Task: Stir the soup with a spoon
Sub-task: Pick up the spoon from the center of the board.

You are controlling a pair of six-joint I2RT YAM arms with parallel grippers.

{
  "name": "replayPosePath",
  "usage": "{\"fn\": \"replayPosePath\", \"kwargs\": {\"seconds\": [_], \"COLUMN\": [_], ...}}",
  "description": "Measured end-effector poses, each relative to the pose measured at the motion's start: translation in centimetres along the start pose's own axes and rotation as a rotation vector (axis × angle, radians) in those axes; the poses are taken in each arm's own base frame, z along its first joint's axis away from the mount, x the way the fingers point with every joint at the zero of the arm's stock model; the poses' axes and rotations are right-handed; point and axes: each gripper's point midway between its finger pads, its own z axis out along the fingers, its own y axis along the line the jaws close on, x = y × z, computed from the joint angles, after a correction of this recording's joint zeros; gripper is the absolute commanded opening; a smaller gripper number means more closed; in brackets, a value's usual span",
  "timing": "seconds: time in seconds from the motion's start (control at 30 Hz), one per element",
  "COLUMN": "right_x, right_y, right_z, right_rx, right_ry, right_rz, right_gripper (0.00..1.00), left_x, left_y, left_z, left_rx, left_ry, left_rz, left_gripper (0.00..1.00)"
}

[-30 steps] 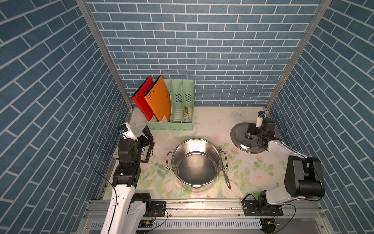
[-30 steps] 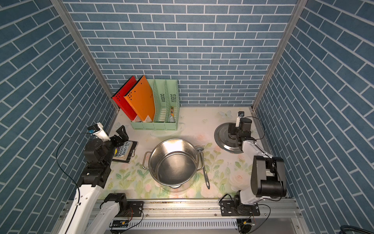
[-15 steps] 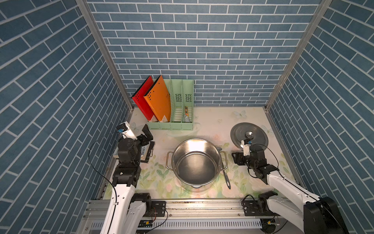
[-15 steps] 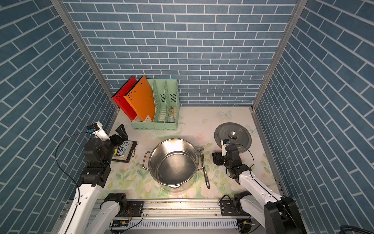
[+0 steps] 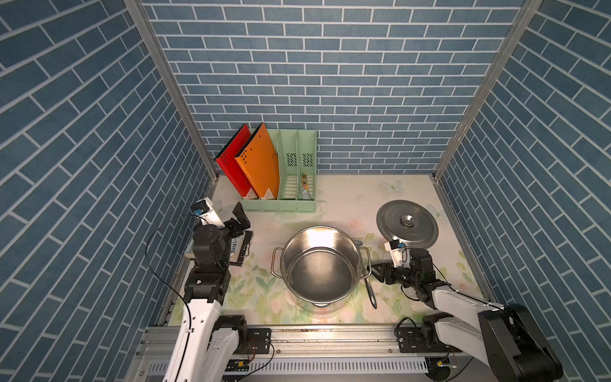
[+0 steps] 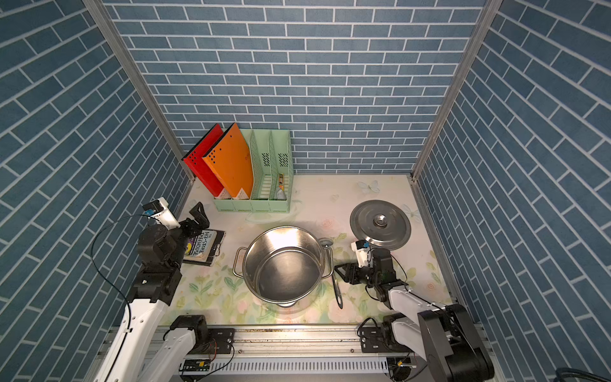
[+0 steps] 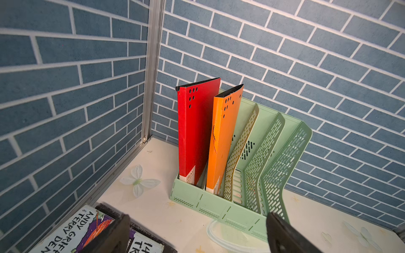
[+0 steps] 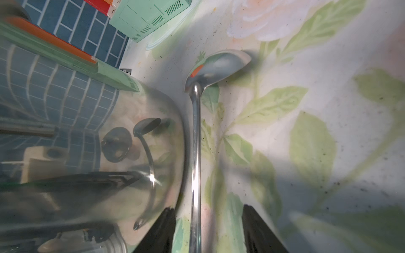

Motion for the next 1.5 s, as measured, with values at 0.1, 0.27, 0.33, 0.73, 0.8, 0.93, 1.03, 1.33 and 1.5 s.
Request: {"fn": "replayPosePath", "kwargs": {"seconds": [0.1, 0.27, 0.33, 0.73, 0.8, 0.93, 1.03, 1.33, 1.5], "right_x": [0.6, 1.5, 1.5, 2.3, 2.2, 1.8, 1.7, 2.1, 1.9], "right_y": [0.8, 1.2, 1.1, 0.3, 0.4, 0.5, 0.4, 0.0, 0.1], "right_z": [-0.1, -0.4, -0.3, 1.3, 1.4, 1.7, 1.9, 2.5, 2.8], "right_rx": [-0.052, -0.082, -0.083, -0.119, -0.129, -0.145, -0.148, -0.157, -0.176], "right_ry": [0.009, 0.02, 0.021, 0.091, 0.094, 0.094, 0.1, 0.117, 0.119], "right_rz": [0.004, 0.012, 0.013, 0.069, 0.07, 0.069, 0.078, 0.132, 0.146], "right_gripper": [0.52, 0.52, 0.52, 0.42, 0.39, 0.34, 0.31, 0.24, 0.15], "left_x": [0.0, 0.1, 0.1, 0.2, 0.2, 0.2, 0.2, 0.3, 0.3], "left_y": [0.0, 0.0, 0.0, 0.0, 0.0, 0.0, 0.0, 0.0, 0.0], "left_z": [0.1, 0.1, 0.1, 0.2, 0.2, 0.2, 0.2, 0.3, 0.4], "left_rx": [-0.001, -0.001, 0.0, 0.0, 0.0, 0.0, 0.0, -0.002, -0.002], "left_ry": [0.002, 0.004, 0.004, 0.008, 0.008, 0.008, 0.008, 0.014, 0.014], "left_rz": [0.001, 0.001, 0.001, 0.001, 0.001, 0.001, 0.001, 0.002, 0.002], "left_gripper": [1.0, 1.0, 1.0, 1.0, 1.0, 1.0, 1.0, 1.0, 1.0]}}
